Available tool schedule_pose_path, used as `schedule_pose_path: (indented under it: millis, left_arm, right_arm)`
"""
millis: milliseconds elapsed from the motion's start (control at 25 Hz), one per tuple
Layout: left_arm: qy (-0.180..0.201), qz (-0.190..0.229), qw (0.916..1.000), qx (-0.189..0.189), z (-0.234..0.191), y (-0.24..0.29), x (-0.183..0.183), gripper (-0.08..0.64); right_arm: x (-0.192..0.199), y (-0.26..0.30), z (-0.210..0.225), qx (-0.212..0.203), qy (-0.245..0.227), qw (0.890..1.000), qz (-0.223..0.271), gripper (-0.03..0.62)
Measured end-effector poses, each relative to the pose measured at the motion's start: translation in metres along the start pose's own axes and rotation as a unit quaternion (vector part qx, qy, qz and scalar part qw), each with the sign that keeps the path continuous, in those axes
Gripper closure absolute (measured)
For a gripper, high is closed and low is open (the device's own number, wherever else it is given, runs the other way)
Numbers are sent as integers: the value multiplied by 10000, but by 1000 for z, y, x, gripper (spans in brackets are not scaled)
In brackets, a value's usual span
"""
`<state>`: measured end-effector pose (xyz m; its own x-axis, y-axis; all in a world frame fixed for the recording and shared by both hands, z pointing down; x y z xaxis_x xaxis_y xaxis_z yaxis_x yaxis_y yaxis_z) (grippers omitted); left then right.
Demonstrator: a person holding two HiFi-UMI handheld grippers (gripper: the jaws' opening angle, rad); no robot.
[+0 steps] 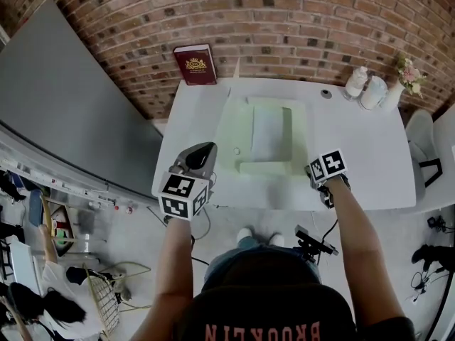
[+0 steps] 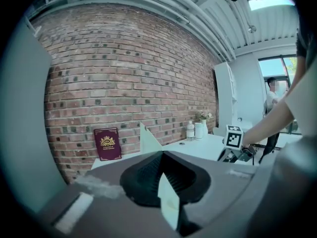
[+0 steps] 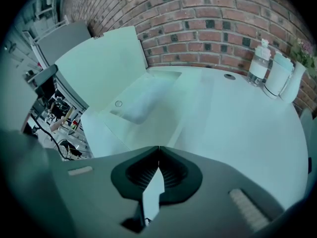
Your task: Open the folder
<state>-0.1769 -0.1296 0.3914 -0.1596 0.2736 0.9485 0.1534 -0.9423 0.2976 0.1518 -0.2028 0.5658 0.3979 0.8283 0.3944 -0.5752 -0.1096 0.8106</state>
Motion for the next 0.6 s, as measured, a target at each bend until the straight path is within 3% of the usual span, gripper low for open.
schedule_pose_path:
  millis: [320, 600]
  left_arm:
    - [-390, -169, 9977, -522, -22, -5, 11, 558]
    - [-780, -365, 9909, -1039, -46, -11, 25, 559]
  right_arm:
    - [-1, 0, -1, 9, -96, 9999, -113, 588]
    - [-2, 0, -1, 20, -111, 9998, -158, 588]
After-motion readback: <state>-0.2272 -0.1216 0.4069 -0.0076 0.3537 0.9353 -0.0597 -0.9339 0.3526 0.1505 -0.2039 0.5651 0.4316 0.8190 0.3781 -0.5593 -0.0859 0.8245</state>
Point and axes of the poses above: the fingertips, and each gripper's own axes: y forward along the fingers, z to its right, x out of its underside, the point moved 6 cm from there along -y, backward along the fingers, and after that the axes turned 14 degrees about -x, right-handed, at the moved point
